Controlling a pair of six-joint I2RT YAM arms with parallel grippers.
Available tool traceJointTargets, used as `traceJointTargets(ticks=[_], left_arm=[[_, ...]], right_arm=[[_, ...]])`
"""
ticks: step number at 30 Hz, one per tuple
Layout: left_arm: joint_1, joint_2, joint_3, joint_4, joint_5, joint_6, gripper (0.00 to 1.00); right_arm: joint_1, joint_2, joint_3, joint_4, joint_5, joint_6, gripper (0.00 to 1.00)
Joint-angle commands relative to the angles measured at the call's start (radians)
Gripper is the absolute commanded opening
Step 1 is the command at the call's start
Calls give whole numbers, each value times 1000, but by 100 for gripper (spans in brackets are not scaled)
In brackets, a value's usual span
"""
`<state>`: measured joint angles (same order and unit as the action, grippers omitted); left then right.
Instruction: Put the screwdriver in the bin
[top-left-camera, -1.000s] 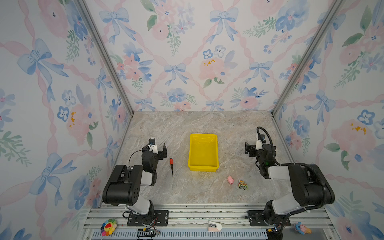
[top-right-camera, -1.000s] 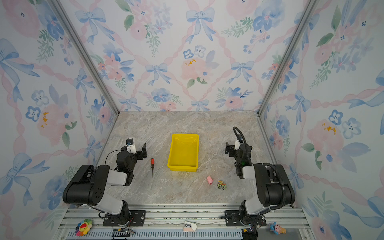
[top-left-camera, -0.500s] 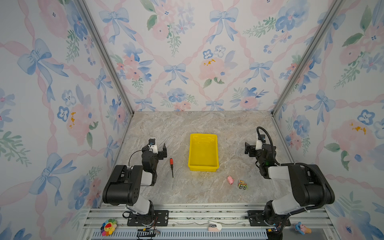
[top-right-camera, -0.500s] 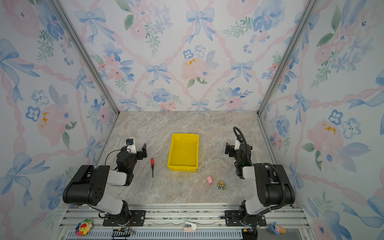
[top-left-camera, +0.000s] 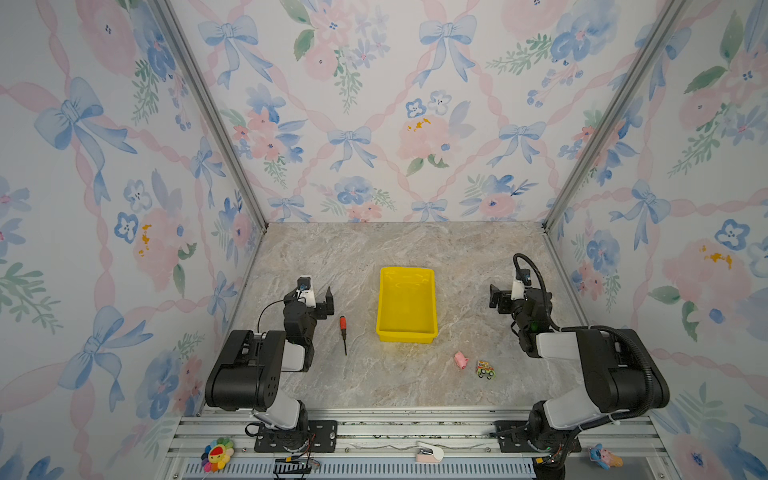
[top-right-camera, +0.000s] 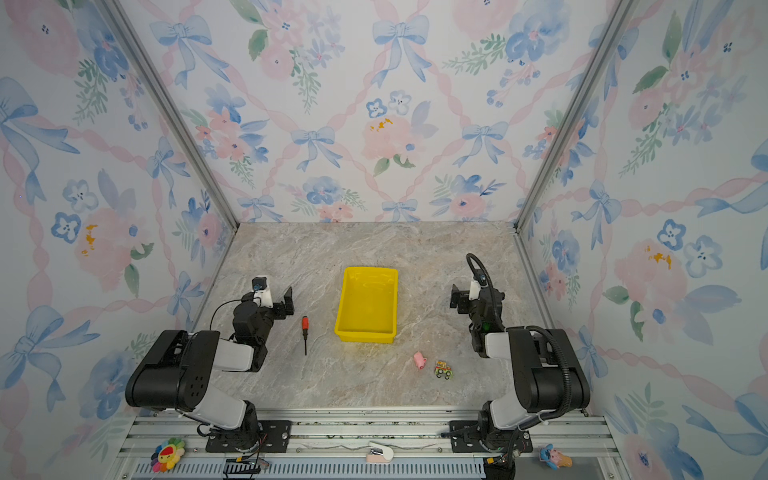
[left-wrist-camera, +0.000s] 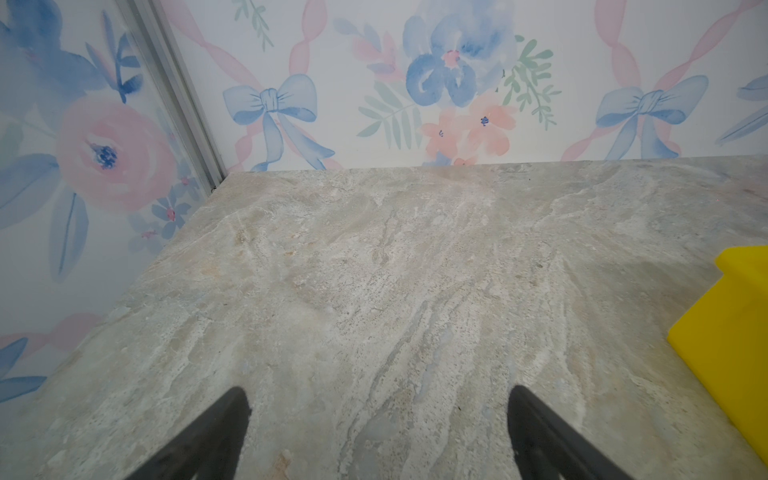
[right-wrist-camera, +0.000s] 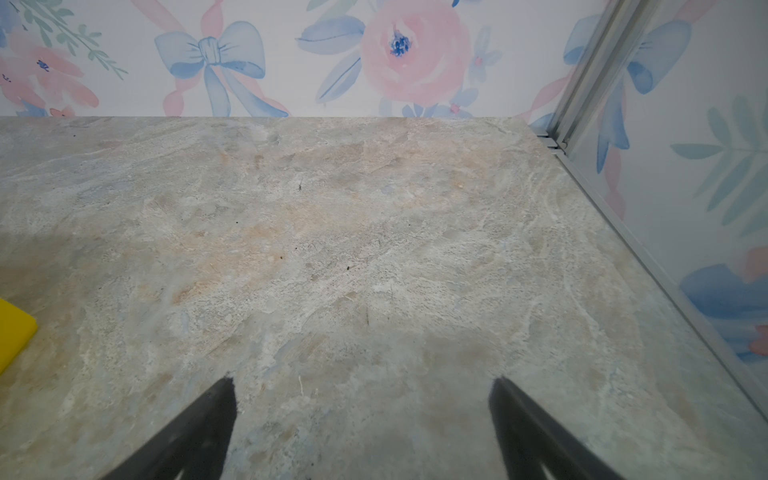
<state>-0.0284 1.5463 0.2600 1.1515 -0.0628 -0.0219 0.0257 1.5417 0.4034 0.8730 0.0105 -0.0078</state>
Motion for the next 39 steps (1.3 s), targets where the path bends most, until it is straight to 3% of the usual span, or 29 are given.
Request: traceJointTargets(ticks=[1,9,13,27,39], left_arm=[[-2,9,-8,16,-3,2,97],[-2,7,-9,16,-4,3,97],[-2,7,-4,17,0,5,98],[-2,-76,36,-126,-48,-7,98],[-4,-220,47,-294,-77,-33,98]], right_arm=[[-6,6,-8,24,-10,9,97],[5,3,-11,27,13,1,97],[31,-24,28,-67,124,8,97],[40,-163,44,-227,101,2,97],[108,-309,68,-396,137,-6,97]])
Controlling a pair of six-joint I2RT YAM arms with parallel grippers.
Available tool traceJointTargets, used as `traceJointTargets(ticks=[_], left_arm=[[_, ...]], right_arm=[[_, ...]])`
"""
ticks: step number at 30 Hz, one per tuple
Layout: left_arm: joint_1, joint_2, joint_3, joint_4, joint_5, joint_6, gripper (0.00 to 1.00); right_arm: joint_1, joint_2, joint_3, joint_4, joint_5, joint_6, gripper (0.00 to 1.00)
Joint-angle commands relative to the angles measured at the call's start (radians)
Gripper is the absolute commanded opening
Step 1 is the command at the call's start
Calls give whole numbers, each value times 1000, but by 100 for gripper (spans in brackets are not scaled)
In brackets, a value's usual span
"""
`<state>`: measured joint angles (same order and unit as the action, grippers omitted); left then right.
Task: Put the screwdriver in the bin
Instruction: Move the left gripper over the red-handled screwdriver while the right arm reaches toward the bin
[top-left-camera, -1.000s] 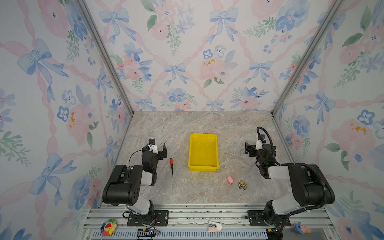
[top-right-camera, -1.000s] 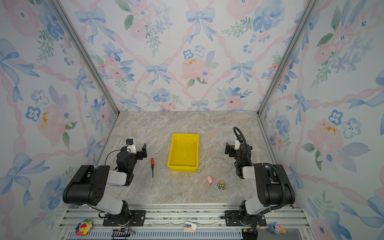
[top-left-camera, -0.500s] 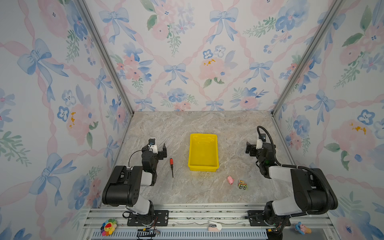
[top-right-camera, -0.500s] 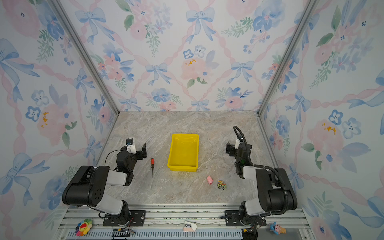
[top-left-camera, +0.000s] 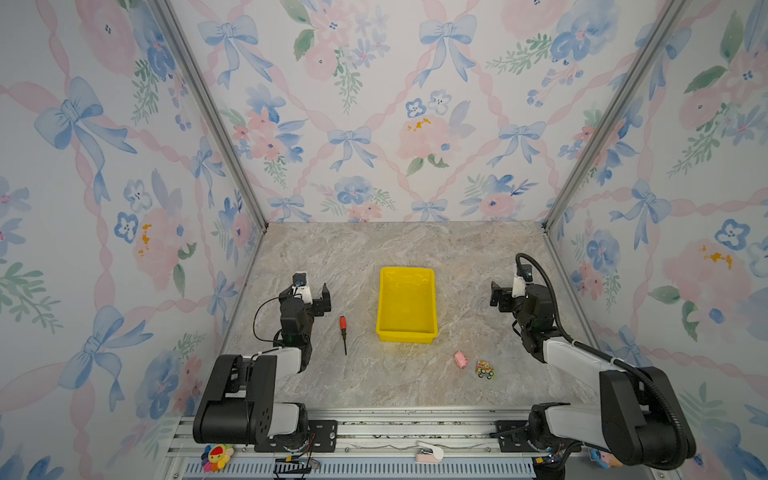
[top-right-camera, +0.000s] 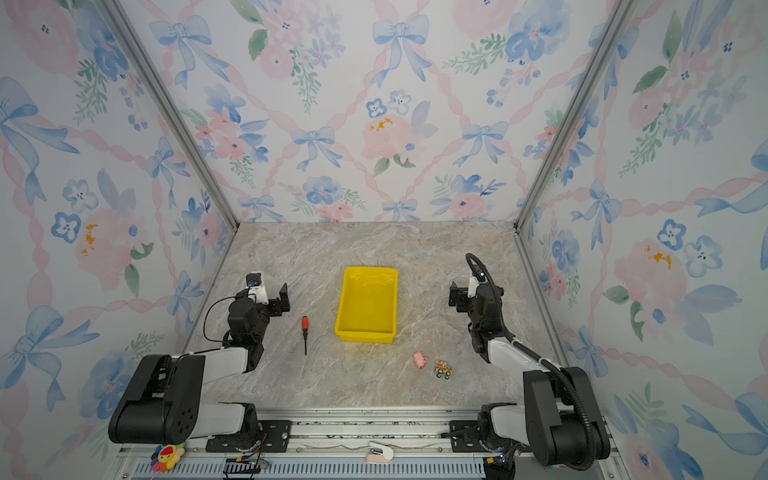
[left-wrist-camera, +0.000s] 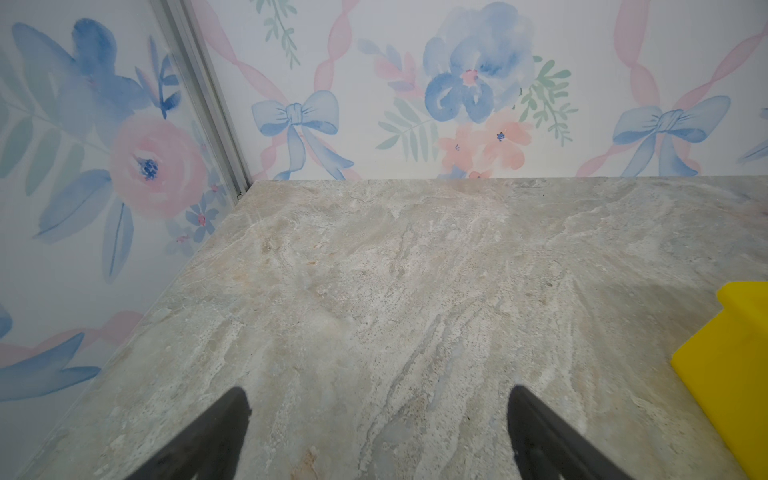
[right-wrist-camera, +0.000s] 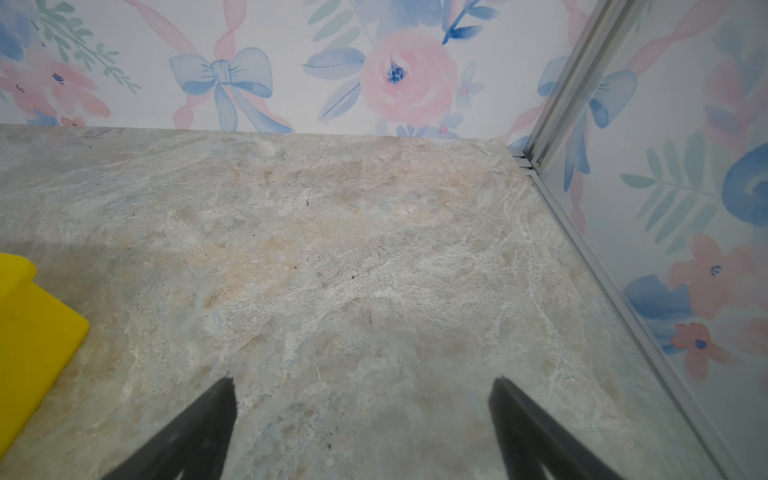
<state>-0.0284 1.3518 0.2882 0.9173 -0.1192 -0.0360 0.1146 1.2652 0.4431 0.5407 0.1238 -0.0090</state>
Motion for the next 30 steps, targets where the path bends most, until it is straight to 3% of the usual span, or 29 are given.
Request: traceJointTargets(ticks=[1,6,11,18,24,30], left_arm=[[-4,-38,27,-80,-21,-23,98],[-21,-95,112,-286,-21,-55,98],[-61,-142,215,-513,-45,-129,98],[-147,-184,403,-859,-117,-239,97],[-181,-175,531,-1069,-96,-368,97],[-225,-153,589,-1201,-91,-410,98]], right_arm=[[27,-43,32,-75,23,-4,97],[84,-98,73,-161,52,9,97],[125,-112,199,-380,96,116,97],[161,-30,428,-722,109,264,97],[231,56,562,-876,167,358,97],[294,157,671,-967,185,366,97]])
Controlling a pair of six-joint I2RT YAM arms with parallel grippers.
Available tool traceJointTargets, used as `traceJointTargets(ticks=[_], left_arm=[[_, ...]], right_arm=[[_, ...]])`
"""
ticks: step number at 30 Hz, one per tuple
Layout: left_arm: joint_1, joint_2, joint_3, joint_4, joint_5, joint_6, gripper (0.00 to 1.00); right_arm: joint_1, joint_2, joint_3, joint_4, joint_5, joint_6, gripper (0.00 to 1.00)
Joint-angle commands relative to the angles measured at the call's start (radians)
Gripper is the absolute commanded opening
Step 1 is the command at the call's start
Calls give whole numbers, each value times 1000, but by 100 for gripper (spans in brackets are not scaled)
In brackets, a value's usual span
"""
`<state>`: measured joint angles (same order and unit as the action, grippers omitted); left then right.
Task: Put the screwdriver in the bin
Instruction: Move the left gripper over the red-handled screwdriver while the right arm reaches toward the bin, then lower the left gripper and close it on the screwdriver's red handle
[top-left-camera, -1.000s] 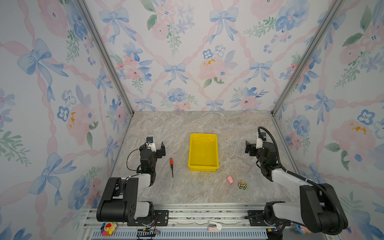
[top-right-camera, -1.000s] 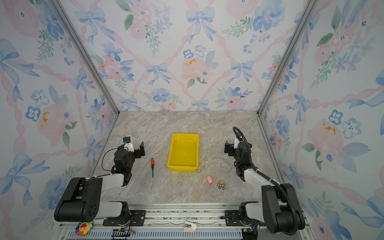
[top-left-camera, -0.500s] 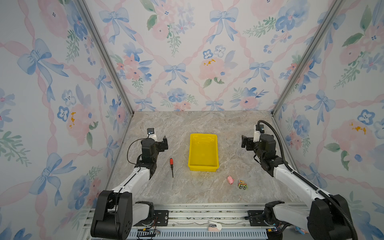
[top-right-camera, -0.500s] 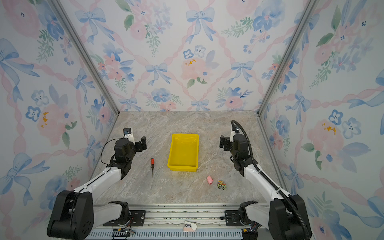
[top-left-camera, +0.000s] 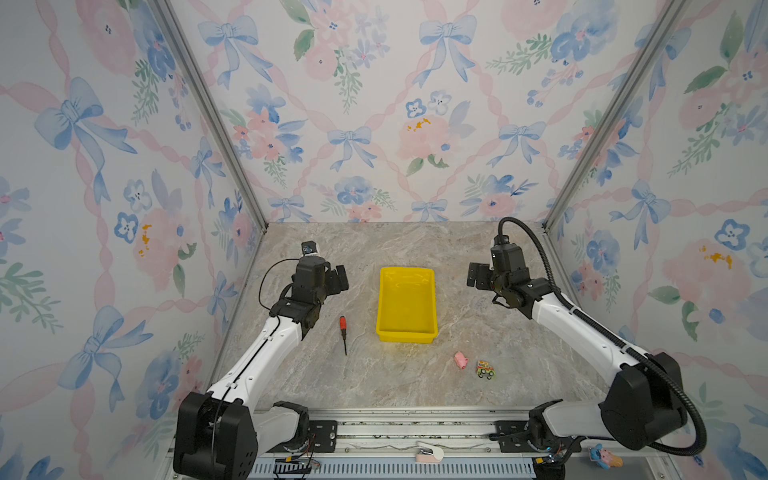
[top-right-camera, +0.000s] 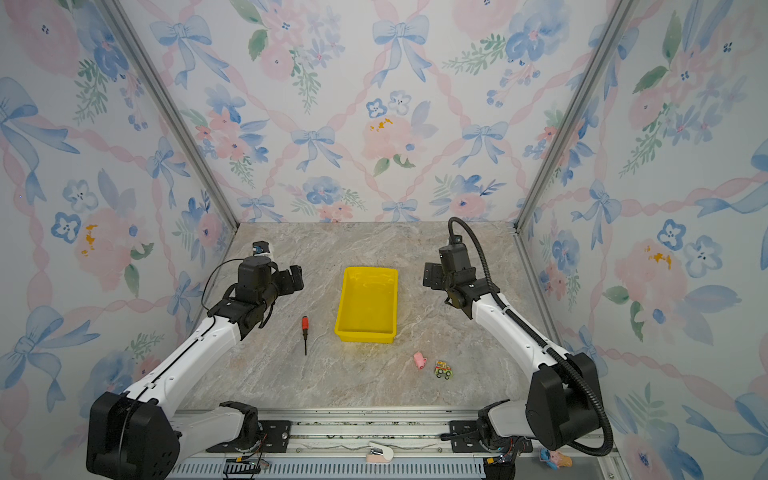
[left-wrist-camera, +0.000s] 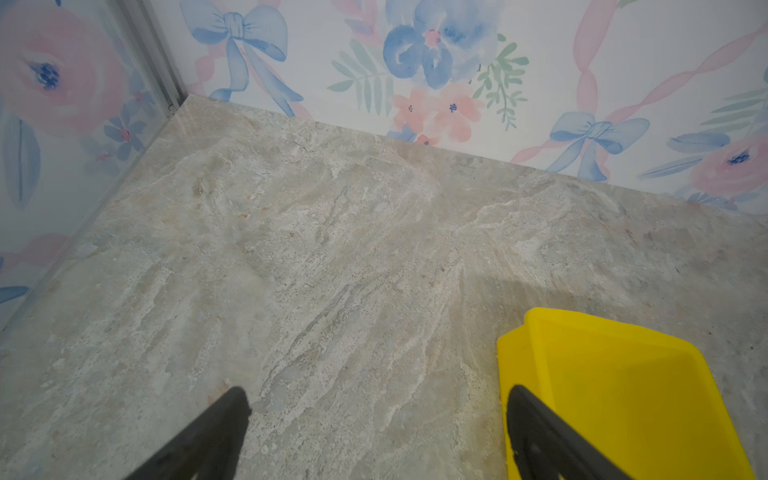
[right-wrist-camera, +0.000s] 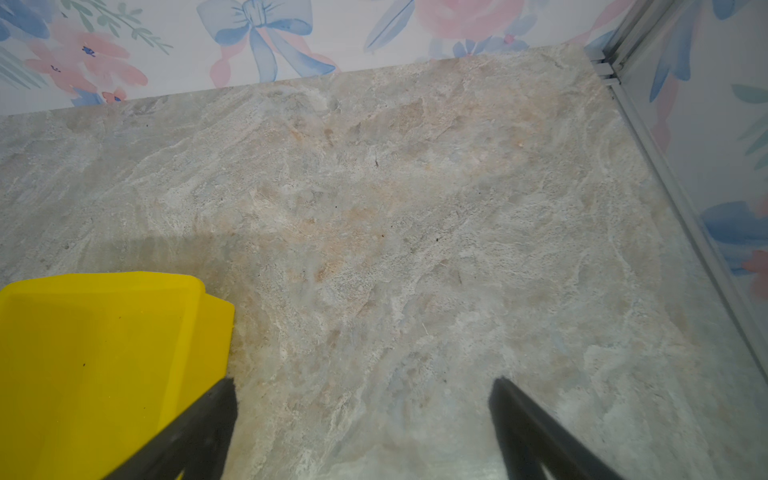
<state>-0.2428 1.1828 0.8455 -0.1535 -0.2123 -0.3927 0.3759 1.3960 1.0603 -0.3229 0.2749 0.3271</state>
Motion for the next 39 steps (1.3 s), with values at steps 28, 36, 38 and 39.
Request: traceJointTargets(ticks=[28,36,38,39], left_arm=[[-24,366,182,-409,128,-93,97],[-37,438,203,-409,108,-112,94],[-43,453,208,-409,104,-115,93],[-48,461,211,-409,101,-117,92]], right_arm=[[338,175,267,-123,-17,-113,97],[368,202,284,-107,-28,-102,97],[374,205,287,-103,-28,-104,97],[375,207,287,-101,-29,-104,97]])
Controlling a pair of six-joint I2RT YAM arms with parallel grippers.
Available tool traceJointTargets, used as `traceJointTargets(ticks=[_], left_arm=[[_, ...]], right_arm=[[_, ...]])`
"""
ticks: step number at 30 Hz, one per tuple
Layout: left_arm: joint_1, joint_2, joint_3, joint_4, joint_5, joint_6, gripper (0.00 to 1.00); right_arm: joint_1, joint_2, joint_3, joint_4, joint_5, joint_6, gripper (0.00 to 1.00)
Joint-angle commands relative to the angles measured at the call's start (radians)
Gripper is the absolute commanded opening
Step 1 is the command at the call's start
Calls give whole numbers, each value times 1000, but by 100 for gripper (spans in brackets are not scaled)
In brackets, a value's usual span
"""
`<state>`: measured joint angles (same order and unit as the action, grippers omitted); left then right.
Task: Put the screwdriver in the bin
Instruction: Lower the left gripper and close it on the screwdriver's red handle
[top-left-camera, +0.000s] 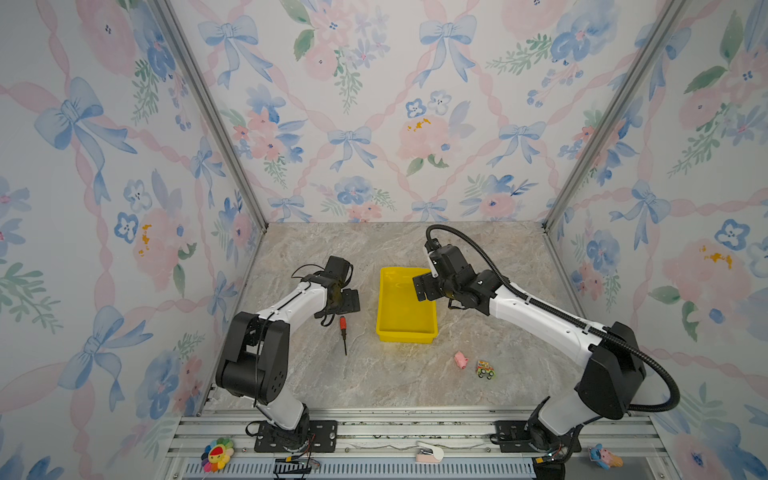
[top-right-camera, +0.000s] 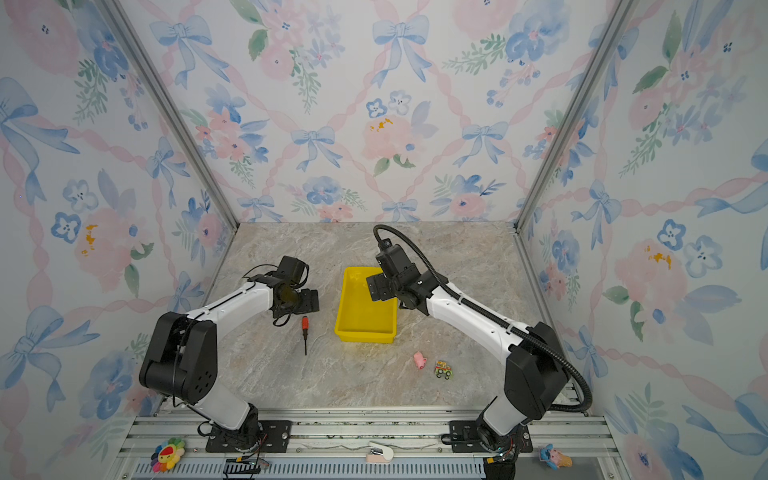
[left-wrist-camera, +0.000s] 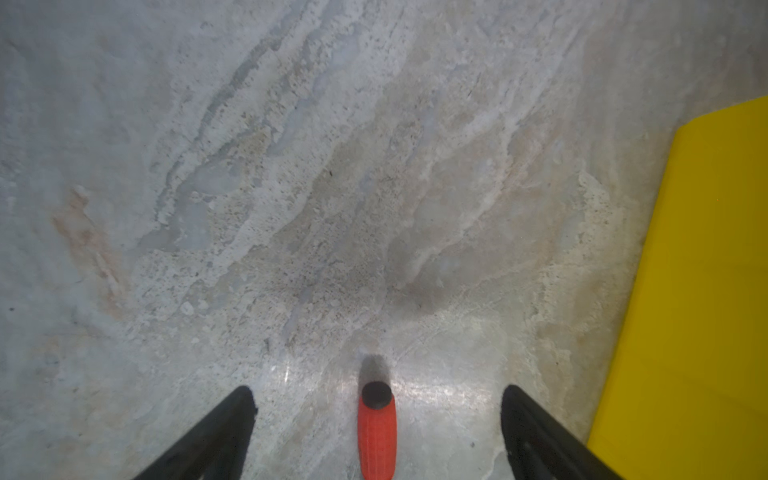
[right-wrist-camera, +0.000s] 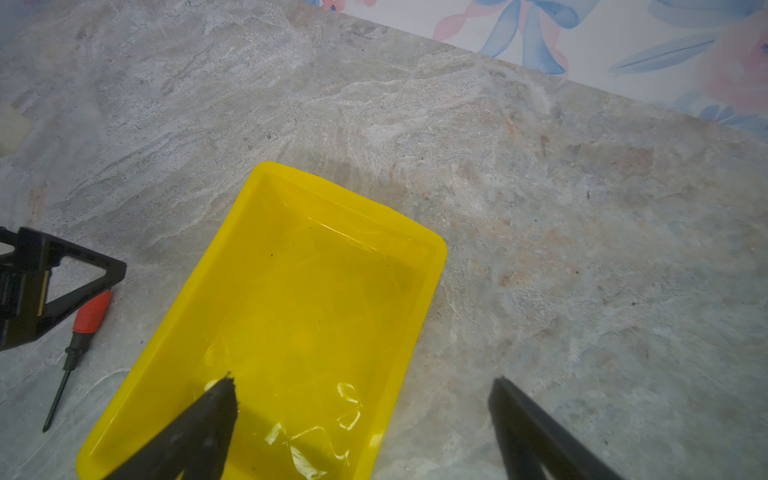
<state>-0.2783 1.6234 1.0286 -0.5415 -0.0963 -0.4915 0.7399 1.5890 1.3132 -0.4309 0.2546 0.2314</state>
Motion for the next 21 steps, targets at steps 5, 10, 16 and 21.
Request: traceJointTargets(ticks=[5,10,16,21], left_arm=[[-28,58,32,-22,-16,-20,88],[-36,42,-1,-22,-20,-33,83],[-53,37,-46,-22,-31,-58,73],[-71,54,-46,-21,-51,-63,62]], right_arm=[[14,17,33,20,-12,-5,97],[17,18,29,37,-17,-2,97],[19,38,42,41,-31,-12,97],[19,49,54,46,-52,-29,97]])
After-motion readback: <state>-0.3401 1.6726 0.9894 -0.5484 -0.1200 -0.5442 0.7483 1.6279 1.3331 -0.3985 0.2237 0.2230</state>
